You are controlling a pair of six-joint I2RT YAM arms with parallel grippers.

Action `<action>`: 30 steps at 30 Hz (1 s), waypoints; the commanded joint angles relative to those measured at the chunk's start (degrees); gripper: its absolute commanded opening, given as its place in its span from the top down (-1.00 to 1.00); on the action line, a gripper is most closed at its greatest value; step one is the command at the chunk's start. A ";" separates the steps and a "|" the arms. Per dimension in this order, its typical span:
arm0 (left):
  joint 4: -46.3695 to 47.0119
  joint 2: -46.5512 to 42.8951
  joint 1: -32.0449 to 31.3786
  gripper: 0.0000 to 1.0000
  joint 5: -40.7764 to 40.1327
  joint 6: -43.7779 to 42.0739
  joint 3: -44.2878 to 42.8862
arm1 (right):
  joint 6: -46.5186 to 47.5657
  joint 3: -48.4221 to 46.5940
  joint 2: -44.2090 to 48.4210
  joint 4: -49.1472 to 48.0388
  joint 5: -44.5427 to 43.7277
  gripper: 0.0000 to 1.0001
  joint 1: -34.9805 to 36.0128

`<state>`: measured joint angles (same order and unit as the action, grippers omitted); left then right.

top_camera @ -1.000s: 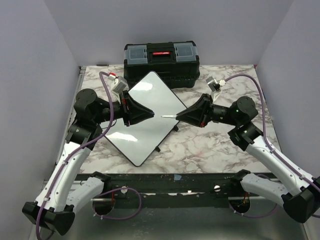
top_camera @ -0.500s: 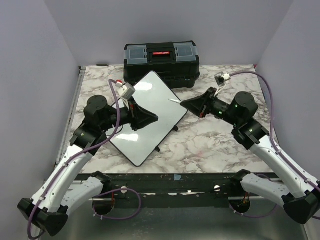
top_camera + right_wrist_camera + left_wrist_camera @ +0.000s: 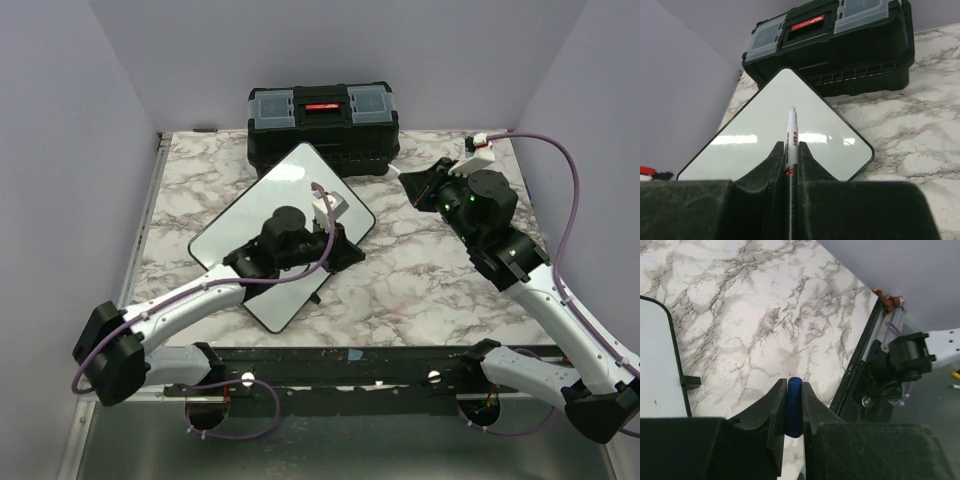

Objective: Write a sentence on the whiteboard
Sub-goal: Place the pen cap at the center of the board.

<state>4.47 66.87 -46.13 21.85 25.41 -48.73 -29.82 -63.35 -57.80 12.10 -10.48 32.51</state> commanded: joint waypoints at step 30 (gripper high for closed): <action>29.58 36.84 -9.33 0.30 -16.57 -8.82 -3.74 | 0.22 -0.90 -0.99 4.52 -5.08 0.99 -0.31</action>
<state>31.59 102.87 -55.16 6.50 16.32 -51.94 -29.50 -63.70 -58.50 16.43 -14.39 32.51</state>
